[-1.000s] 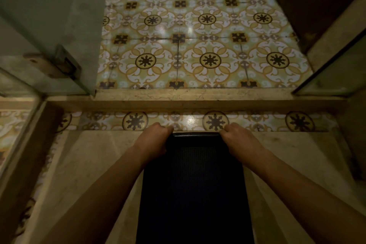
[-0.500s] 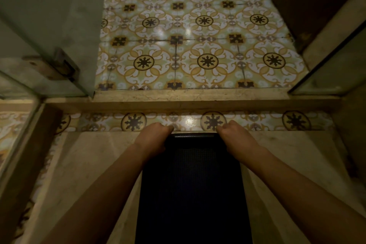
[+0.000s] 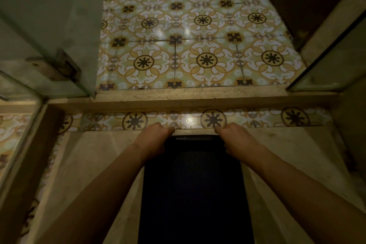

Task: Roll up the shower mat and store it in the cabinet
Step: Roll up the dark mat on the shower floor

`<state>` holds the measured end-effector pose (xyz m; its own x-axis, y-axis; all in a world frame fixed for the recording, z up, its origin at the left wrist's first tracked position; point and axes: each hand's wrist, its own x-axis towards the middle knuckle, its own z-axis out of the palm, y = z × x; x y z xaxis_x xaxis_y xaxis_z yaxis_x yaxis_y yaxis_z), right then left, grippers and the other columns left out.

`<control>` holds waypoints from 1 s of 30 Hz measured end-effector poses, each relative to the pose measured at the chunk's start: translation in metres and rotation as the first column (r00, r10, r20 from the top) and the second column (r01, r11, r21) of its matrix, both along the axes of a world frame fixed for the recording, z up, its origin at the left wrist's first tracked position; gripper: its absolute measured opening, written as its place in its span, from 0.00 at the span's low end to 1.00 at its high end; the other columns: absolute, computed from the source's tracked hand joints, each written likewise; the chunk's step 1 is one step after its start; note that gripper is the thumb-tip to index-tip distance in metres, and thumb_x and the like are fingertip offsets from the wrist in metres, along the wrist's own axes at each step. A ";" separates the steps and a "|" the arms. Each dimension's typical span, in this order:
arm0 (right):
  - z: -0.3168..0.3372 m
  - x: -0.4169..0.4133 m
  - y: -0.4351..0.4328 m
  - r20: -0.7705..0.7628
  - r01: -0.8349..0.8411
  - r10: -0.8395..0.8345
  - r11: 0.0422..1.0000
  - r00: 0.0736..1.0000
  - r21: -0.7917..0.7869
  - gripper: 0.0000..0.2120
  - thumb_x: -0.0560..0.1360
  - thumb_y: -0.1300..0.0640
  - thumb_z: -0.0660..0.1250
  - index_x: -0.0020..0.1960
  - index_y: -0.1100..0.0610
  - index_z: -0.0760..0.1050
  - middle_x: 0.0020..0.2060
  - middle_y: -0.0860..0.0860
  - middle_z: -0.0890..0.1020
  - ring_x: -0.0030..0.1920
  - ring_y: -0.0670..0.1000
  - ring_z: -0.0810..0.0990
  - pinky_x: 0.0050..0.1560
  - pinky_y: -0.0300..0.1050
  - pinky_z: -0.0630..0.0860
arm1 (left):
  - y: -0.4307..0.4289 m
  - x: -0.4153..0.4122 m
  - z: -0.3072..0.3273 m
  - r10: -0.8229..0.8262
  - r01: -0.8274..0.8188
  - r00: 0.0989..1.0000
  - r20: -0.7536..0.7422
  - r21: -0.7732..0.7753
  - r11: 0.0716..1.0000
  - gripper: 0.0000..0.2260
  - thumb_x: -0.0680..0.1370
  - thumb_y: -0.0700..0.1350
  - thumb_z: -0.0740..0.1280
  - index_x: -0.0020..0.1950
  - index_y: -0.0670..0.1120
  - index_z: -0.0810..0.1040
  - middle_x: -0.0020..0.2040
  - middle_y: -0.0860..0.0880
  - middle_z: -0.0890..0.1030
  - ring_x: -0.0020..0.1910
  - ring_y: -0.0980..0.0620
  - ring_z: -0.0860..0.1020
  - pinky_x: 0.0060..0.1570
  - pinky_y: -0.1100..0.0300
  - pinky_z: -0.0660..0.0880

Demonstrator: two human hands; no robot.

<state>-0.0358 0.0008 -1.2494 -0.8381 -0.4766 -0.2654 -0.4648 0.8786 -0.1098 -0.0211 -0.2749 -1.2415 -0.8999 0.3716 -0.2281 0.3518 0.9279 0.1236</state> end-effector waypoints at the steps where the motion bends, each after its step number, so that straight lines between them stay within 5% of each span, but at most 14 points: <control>1: -0.001 0.001 0.000 -0.010 0.007 -0.007 1.000 1.000 0.006 0.14 0.68 0.65 0.69 0.53 0.57 0.75 0.47 0.57 0.80 0.49 0.57 0.78 0.42 0.47 0.71 | 0.002 0.005 -0.002 -0.004 0.004 0.999 -0.036 0.005 1.000 0.13 0.73 0.41 0.68 0.57 0.48 0.74 0.46 0.42 0.78 0.45 0.43 0.76 0.38 0.56 0.69; 9: 0.006 0.009 0.008 0.051 -0.011 0.010 1.000 0.999 0.028 0.10 0.70 0.61 0.68 0.52 0.58 0.76 0.51 0.57 0.79 0.54 0.57 0.76 0.52 0.50 0.76 | -0.011 0.018 -0.010 -0.095 0.097 0.995 -0.023 0.058 0.994 0.12 0.73 0.42 0.66 0.56 0.49 0.76 0.49 0.48 0.82 0.51 0.46 0.73 0.47 0.57 0.71; 14: 0.011 0.009 0.006 0.039 0.062 -0.063 0.998 0.997 0.020 0.12 0.71 0.64 0.67 0.54 0.59 0.74 0.50 0.59 0.79 0.52 0.59 0.78 0.48 0.48 0.75 | -0.006 0.022 -0.007 -0.103 0.103 0.992 -0.069 -0.009 0.995 0.16 0.73 0.40 0.66 0.59 0.47 0.70 0.47 0.45 0.82 0.54 0.43 0.71 0.44 0.52 0.71; 20: 0.009 0.013 0.011 0.101 -0.022 0.015 0.998 0.995 0.060 0.13 0.71 0.64 0.67 0.55 0.58 0.77 0.51 0.56 0.80 0.52 0.56 0.78 0.51 0.48 0.77 | -0.006 0.023 -0.003 -0.136 0.135 0.991 0.019 0.030 0.990 0.13 0.72 0.44 0.66 0.56 0.48 0.78 0.50 0.47 0.80 0.52 0.46 0.74 0.51 0.55 0.71; 26: 0.015 0.011 0.009 0.079 0.071 -0.073 0.997 0.994 0.035 0.14 0.69 0.66 0.69 0.54 0.58 0.75 0.50 0.58 0.80 0.51 0.58 0.79 0.46 0.48 0.76 | 0.000 0.026 0.001 -0.094 0.094 0.996 0.001 -0.021 0.995 0.15 0.72 0.40 0.67 0.57 0.48 0.70 0.43 0.44 0.81 0.44 0.43 0.78 0.35 0.54 0.68; 30: 0.014 0.010 0.008 0.104 0.058 -0.067 0.994 0.992 0.091 0.16 0.69 0.62 0.70 0.56 0.57 0.79 0.52 0.57 0.80 0.53 0.57 0.79 0.50 0.47 0.77 | -0.001 0.033 -0.003 -0.089 0.090 0.996 0.015 -0.056 0.994 0.16 0.73 0.40 0.66 0.59 0.48 0.70 0.45 0.44 0.81 0.45 0.43 0.78 0.36 0.54 0.67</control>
<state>-0.0258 0.0085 -1.2352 -0.8302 -0.3952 -0.3932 -0.3983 0.9139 -0.0776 0.0120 -0.2754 -1.2441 -0.8607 0.4368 -0.2617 0.4326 0.8983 0.0768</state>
